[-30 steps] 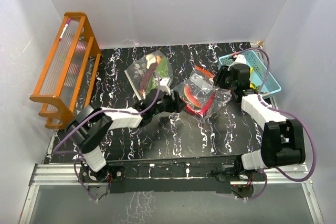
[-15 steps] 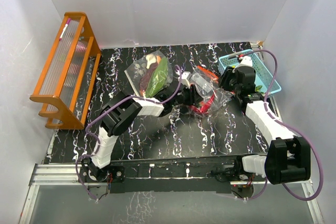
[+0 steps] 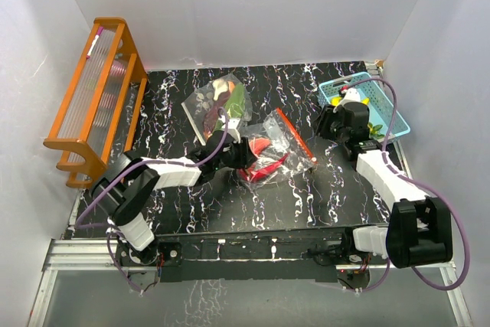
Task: Open the zip-top bag and remove the fake food
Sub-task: Adjust the zipper food storage bag at the center of the board, then pick up the fake vegetable from the zipper food storage bag.
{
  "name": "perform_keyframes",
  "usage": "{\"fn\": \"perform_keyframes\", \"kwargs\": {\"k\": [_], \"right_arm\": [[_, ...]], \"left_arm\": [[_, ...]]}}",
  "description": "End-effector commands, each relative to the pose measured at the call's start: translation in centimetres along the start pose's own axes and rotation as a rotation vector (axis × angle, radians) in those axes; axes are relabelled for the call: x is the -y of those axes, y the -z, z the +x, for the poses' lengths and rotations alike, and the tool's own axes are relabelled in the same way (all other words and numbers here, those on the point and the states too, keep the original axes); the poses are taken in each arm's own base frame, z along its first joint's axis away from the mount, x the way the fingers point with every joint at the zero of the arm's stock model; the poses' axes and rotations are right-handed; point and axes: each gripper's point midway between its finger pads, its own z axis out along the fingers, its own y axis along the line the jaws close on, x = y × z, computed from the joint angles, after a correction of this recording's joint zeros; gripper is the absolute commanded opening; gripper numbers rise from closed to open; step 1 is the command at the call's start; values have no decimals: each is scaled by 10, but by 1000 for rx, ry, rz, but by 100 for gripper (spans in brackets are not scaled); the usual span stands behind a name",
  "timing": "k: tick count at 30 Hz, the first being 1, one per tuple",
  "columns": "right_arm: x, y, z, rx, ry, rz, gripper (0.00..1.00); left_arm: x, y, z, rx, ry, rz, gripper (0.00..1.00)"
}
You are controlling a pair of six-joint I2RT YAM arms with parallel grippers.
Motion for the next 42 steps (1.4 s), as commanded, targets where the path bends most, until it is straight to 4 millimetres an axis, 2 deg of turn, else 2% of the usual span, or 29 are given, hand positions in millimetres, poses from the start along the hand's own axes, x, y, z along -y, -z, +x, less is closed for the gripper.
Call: {"fn": "perform_keyframes", "kwargs": {"k": [1,5,10,14,21,24,27,29,31,32,34,35,36,39,41,42], "right_arm": [[-20,-13,15,-5,13,-112,32],[-23,-27,40,-63,-16,-146,24],[-20,-41,63,-116,-21,-165,23],[-22,-51,91,-201,-12,-178,24],[-49,-50,105,-238,13,-266,24],[-46,-48,96,-205,15,-235,24],[-37,-48,75,-147,18,-166,23],[-40,-45,59,-117,18,-173,19],[-50,-43,48,-109,25,-224,18],[-57,-41,44,-111,32,-254,22],[-62,-38,38,-106,34,-273,45],[-60,-38,34,-94,28,-254,53],[-54,-40,31,-76,23,-217,55],[-34,-55,28,-66,-18,-121,48],[-26,-65,29,-68,-29,-81,37],[-23,-71,28,-57,-32,-67,27]], "left_arm": [[-35,22,19,-67,-32,-145,41],[-32,22,19,-61,-15,-129,42],[-32,19,18,-59,-9,-125,42],[-29,21,22,-46,10,-98,42],[-33,24,31,-58,32,-108,42],[-34,24,32,-64,33,-111,42],[-34,26,32,-61,30,-114,42],[-36,27,31,-60,25,-120,42],[-37,28,32,-61,23,-125,42],[-38,28,33,-62,22,-128,42],[-39,28,33,-63,20,-131,42],[-39,28,34,-65,21,-131,42],[-39,28,34,-63,22,-130,42],[-38,28,36,-61,29,-122,42],[-37,27,35,-60,34,-118,42],[-37,28,35,-60,35,-115,42]]}}
